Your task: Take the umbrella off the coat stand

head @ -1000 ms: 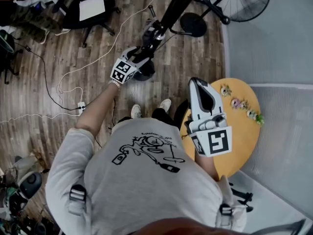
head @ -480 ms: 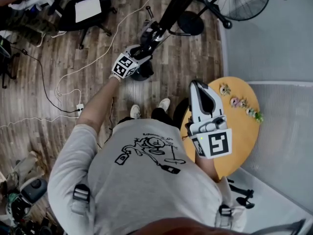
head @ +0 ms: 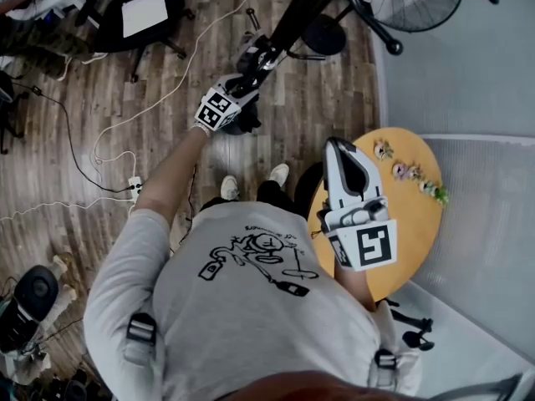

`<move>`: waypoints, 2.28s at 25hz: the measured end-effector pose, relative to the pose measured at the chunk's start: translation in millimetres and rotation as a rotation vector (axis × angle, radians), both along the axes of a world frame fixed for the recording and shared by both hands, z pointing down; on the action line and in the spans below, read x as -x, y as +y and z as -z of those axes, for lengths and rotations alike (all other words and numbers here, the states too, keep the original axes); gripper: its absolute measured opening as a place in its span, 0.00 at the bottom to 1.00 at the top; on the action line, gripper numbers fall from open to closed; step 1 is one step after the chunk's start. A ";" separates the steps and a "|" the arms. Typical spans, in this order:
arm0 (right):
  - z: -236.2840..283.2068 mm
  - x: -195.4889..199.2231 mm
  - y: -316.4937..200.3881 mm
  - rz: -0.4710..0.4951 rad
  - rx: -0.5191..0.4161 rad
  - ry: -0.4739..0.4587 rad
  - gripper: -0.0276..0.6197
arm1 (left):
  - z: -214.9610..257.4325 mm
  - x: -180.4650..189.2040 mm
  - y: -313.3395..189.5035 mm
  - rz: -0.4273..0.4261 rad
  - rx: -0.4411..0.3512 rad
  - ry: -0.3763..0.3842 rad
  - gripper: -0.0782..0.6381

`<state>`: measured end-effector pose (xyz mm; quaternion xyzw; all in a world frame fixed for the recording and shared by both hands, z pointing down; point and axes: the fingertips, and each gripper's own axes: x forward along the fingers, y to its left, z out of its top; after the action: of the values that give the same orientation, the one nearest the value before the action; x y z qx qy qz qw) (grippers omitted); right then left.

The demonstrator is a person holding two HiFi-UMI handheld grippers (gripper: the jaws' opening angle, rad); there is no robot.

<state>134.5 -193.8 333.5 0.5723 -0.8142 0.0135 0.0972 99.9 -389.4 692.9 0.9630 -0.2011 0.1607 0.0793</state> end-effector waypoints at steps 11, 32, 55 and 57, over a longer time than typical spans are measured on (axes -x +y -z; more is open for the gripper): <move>2.4 3.1 1.2 0.010 -0.013 -0.010 0.07 | 17.6 6.4 6.9 -0.006 -0.038 0.012 0.36; 0.4 -1.8 16.7 0.017 -0.026 -0.047 0.07 | 56.8 16.3 22.6 0.019 -0.042 0.041 0.36; -2.6 1.3 29.0 0.041 -0.049 -0.085 0.07 | 87.9 22.4 43.5 0.031 -0.051 0.078 0.36; -1.5 0.9 28.8 0.043 -0.051 -0.086 0.07 | 90.3 22.8 44.4 0.034 -0.052 0.081 0.36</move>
<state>133.6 -165.0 335.0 0.5557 -0.8299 0.0154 0.0477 77.1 -345.1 602.6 0.9670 -0.2180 0.1151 0.0651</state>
